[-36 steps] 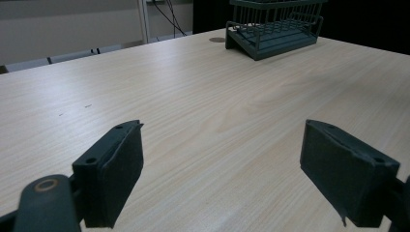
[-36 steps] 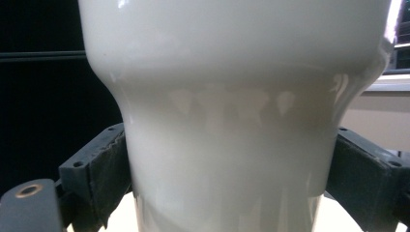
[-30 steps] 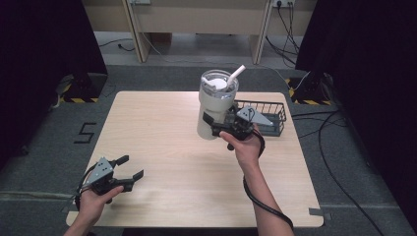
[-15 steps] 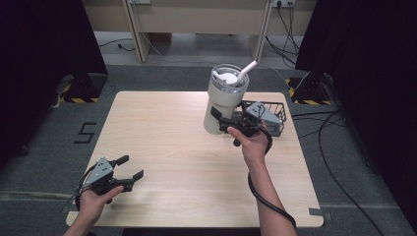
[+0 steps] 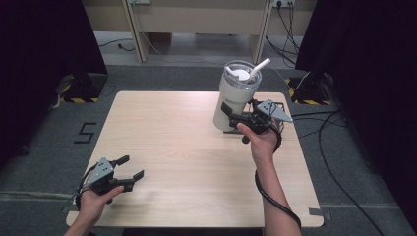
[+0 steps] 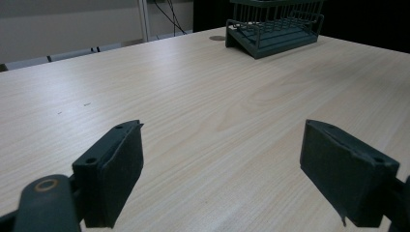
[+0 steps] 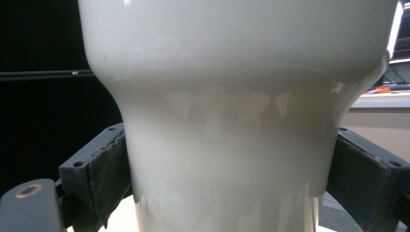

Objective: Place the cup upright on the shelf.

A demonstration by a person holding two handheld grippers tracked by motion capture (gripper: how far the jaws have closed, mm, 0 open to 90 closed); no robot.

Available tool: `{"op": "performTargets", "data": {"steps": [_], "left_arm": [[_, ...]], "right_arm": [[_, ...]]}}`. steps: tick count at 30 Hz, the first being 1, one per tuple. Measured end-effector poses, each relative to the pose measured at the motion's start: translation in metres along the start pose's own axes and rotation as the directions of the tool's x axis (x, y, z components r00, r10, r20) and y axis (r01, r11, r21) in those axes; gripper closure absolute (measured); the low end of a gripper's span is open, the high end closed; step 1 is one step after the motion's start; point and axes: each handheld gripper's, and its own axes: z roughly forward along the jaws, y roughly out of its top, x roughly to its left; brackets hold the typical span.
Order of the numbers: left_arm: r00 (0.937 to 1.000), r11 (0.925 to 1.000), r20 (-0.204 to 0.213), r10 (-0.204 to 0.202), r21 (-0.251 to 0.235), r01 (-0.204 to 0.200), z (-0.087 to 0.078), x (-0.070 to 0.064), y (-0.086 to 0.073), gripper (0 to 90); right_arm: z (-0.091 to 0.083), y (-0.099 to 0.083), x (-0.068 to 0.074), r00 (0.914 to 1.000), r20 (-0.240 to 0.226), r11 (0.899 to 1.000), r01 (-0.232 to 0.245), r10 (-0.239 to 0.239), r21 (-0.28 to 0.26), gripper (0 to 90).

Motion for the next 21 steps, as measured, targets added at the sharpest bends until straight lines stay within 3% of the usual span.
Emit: {"op": "performTargets", "data": {"steps": [21], "left_arm": [[1.0000,1.0000,-0.001,-0.006,0.002,0.006,0.000,0.001,-0.001,15.3]], "right_arm": [[-0.012,0.008,-0.028,0.9965,0.084,1.000,-0.007,0.008,-0.010,11.2]]}}
